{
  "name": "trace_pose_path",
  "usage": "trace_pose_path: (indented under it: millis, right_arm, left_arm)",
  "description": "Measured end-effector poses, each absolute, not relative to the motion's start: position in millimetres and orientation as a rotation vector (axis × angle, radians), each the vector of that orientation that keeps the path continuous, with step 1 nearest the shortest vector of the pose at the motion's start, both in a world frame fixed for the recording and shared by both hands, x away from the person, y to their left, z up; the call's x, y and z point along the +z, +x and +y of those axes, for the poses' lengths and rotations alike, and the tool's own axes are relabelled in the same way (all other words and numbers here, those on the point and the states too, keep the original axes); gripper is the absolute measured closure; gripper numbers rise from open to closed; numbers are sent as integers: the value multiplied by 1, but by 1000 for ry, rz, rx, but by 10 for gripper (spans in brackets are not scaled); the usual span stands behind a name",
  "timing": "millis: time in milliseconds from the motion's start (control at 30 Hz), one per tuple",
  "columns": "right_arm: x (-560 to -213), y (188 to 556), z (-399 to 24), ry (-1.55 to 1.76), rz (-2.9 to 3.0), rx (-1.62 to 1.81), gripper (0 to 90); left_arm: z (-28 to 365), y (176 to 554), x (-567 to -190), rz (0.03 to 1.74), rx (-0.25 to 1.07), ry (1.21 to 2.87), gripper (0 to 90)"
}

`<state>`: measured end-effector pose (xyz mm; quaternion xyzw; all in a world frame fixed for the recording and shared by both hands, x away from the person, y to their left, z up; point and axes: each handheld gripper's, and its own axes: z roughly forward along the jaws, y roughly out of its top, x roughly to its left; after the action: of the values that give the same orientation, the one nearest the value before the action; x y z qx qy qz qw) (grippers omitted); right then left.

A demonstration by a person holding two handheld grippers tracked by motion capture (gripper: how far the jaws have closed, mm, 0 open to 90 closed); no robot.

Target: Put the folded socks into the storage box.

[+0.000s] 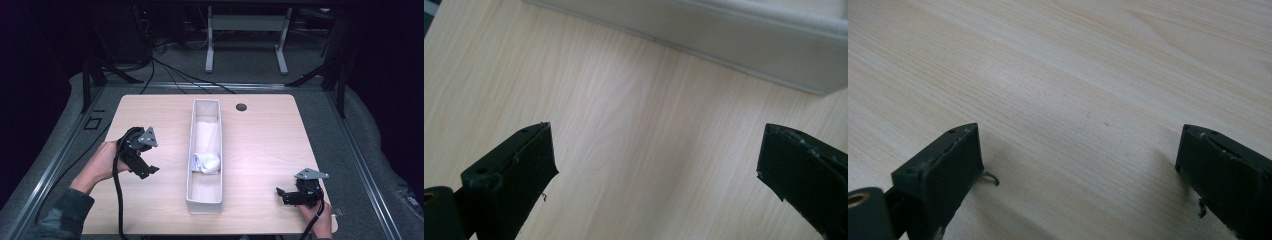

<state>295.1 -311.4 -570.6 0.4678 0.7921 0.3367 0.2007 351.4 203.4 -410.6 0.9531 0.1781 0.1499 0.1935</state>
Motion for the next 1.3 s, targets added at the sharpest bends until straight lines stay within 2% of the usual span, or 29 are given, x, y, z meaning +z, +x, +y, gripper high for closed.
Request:
trace_pose_path:
  millis: [467,1067,1300]
  right_arm:
    - [-571,295,-311,1308,2213,941,42]
    - [-571,295,-311,1308,2214,943,43]
    - [-571,295,-311,1310,2214,943,43]
  left_arm:
    - [241,335,-471,625,377,2641,1]
    - [273,326,-551,810,290,2480,0]
    - [281,324,-563,845,288,2374,0]
